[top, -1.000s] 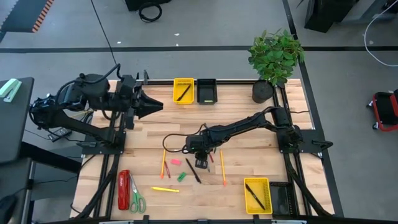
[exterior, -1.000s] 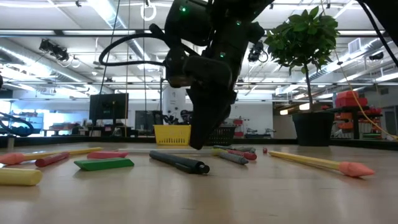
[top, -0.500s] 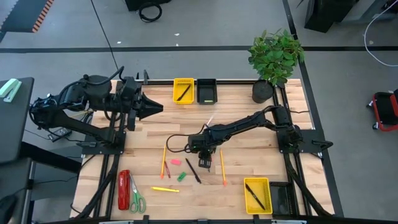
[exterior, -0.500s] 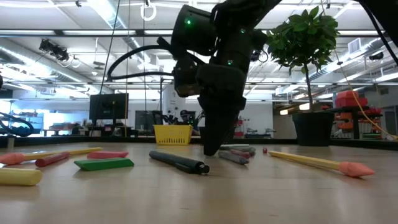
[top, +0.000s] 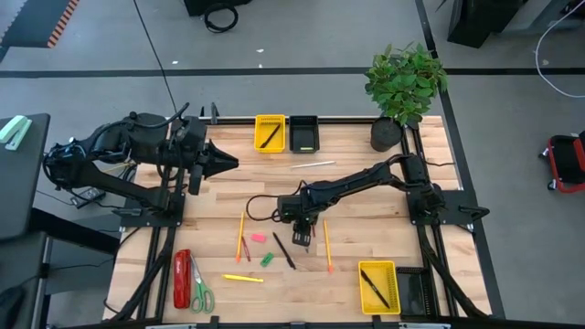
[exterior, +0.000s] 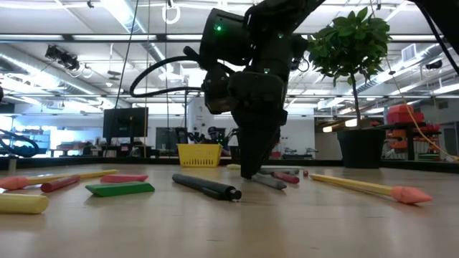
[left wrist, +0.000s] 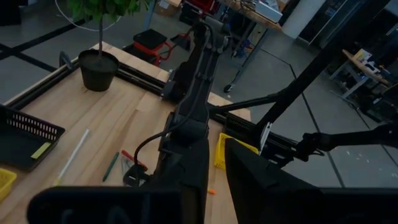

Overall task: Sort crayons/erasers/pens/pencils in bins
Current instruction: Put the white pencil into the bottom black bin

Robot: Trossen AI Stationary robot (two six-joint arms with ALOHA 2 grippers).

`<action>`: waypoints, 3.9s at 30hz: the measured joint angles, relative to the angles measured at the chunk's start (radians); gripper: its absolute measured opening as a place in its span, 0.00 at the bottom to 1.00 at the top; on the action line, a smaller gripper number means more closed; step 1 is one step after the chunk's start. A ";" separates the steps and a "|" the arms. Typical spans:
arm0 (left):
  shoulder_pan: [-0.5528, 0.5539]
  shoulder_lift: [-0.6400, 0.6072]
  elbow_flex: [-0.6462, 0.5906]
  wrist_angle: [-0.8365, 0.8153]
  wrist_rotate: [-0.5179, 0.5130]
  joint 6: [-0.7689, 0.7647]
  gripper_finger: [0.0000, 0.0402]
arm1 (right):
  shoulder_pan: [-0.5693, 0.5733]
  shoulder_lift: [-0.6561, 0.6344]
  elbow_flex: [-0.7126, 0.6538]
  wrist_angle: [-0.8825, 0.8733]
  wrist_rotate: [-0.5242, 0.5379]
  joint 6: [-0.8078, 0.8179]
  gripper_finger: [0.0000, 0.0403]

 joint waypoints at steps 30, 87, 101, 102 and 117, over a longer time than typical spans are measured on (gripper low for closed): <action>0.000 0.000 0.000 -0.002 0.034 0.046 0.12 | -0.203 -0.249 -0.054 -0.177 0.147 0.289 0.31; 0.000 0.000 0.001 -0.067 0.023 -0.092 0.07 | -0.432 -0.057 -0.085 0.242 0.143 -0.436 0.35; 0.000 0.000 0.001 -0.084 0.067 -0.124 0.05 | -0.404 -0.002 -0.072 0.246 0.154 -0.401 0.34; 0.000 0.000 0.001 -0.090 0.067 -0.124 0.05 | -0.404 -0.002 -0.072 0.245 0.153 -0.396 0.33; 0.000 -0.001 0.000 -0.105 0.068 -0.108 0.05 | -0.372 -0.008 -0.051 0.173 0.185 -0.361 0.07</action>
